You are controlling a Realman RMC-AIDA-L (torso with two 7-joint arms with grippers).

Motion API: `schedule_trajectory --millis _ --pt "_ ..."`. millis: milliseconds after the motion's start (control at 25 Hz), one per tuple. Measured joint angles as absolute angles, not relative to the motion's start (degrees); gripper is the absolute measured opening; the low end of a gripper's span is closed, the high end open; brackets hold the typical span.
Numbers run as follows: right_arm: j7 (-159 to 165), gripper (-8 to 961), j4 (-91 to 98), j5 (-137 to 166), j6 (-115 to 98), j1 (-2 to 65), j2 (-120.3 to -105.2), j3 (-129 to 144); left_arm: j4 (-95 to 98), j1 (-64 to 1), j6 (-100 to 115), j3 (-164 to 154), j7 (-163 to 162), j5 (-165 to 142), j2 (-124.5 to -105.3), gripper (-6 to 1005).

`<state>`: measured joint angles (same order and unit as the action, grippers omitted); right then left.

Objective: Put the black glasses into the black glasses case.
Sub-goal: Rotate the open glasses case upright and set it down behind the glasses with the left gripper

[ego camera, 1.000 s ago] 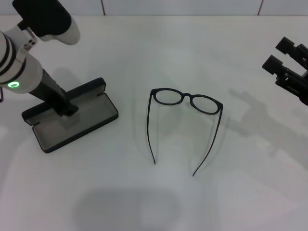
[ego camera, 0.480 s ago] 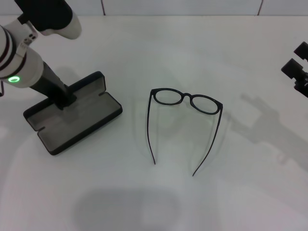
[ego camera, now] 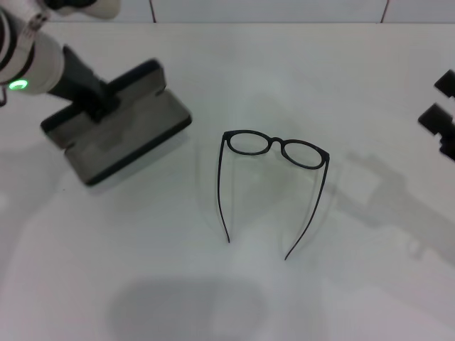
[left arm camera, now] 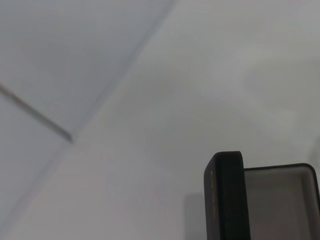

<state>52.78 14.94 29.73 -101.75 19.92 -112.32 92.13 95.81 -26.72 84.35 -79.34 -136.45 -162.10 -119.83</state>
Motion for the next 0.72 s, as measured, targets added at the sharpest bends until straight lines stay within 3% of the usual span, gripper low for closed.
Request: schedule_trajectory --millis 440,720 --pt "52.0 827 14.8 34.7 -102.5 19.8 -114.25 92.2 86.1 -29.2 54.4 -95.5 -130.2 -161.8 -119.89 212" --pt "51.4 827 13.7 35.0 -102.3 19.5 -114.85 92.0 76.0 -31.7 47.5 -101.7 -126.0 -162.2 -119.97 214"
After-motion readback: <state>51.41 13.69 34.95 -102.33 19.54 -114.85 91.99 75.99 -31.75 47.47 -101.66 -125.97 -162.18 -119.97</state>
